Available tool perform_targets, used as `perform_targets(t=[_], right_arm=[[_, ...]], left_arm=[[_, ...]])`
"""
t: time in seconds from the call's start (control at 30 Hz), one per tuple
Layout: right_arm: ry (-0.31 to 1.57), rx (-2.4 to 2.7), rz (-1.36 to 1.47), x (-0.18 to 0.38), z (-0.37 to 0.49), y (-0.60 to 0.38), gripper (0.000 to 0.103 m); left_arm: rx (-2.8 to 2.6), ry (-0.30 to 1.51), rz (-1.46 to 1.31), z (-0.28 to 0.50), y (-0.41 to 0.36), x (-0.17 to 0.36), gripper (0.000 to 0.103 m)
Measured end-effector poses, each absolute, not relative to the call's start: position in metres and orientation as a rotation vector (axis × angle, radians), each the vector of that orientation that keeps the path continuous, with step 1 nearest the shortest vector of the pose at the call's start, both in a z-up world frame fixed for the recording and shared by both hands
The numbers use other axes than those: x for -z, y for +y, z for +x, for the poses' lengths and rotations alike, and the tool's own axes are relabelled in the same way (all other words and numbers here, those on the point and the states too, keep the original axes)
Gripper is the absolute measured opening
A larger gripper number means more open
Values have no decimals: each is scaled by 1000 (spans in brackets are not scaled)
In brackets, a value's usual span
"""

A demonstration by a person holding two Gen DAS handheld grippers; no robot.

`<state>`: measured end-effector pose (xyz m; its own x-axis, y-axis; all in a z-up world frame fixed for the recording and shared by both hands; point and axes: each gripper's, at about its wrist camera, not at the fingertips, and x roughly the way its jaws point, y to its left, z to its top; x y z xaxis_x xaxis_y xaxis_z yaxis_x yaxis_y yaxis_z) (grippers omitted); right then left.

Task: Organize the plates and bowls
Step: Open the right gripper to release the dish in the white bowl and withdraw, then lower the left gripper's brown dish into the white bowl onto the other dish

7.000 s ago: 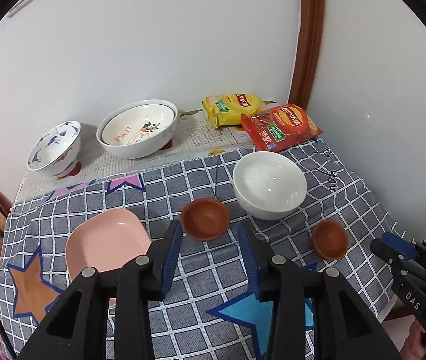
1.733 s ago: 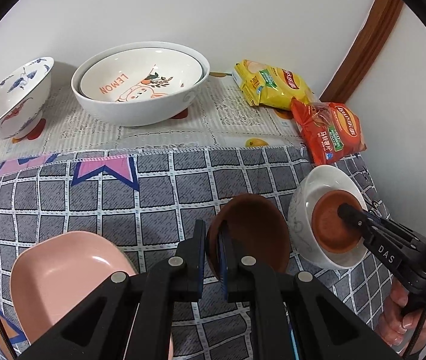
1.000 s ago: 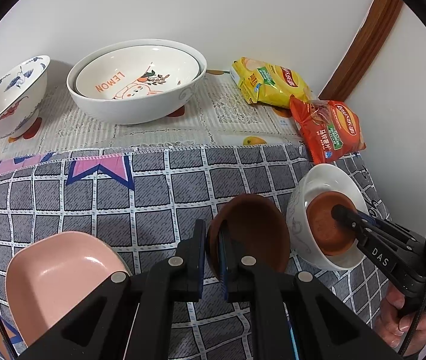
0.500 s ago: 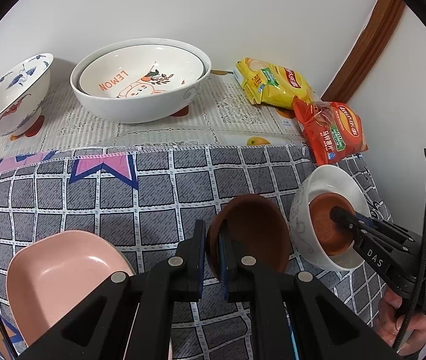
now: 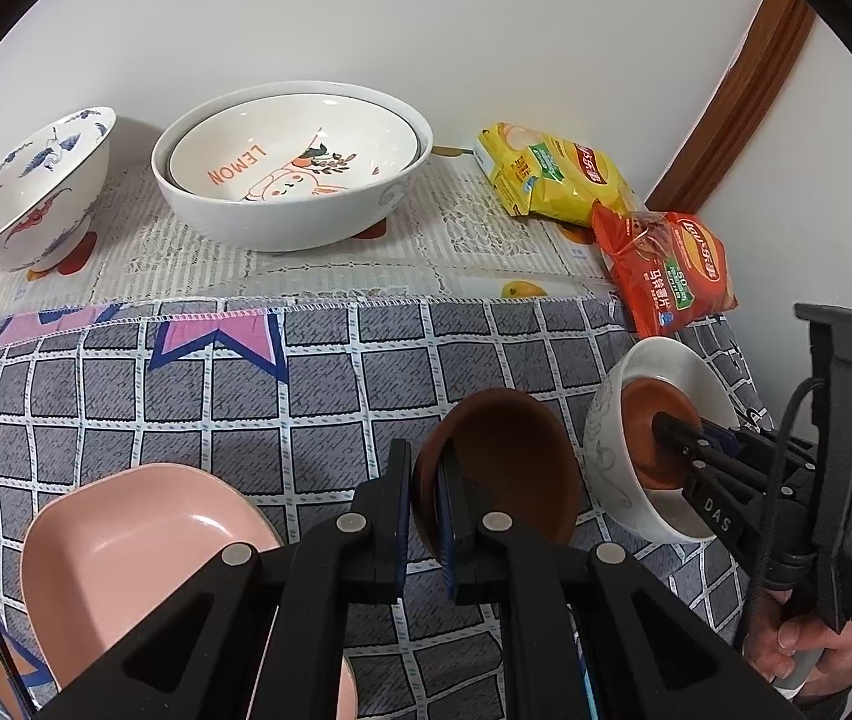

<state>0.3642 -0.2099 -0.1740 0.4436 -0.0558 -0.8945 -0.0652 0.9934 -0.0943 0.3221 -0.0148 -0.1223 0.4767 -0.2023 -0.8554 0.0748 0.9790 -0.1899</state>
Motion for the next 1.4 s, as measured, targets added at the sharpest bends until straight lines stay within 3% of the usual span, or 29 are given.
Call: perform_targets(t=[0.67, 1.0, 1.4], right_arm=[[1120, 11, -298, 179, 366, -197, 21], [1122, -34, -243, 170, 358, -200, 35], [1047, -126, -122, 126, 320, -227, 37]], left_arm=[[172, 1062, -124, 317, -8, 115, 8], [168, 1048, -102, 311, -18, 103, 8], [216, 1020, -60, 310, -56, 86, 8]])
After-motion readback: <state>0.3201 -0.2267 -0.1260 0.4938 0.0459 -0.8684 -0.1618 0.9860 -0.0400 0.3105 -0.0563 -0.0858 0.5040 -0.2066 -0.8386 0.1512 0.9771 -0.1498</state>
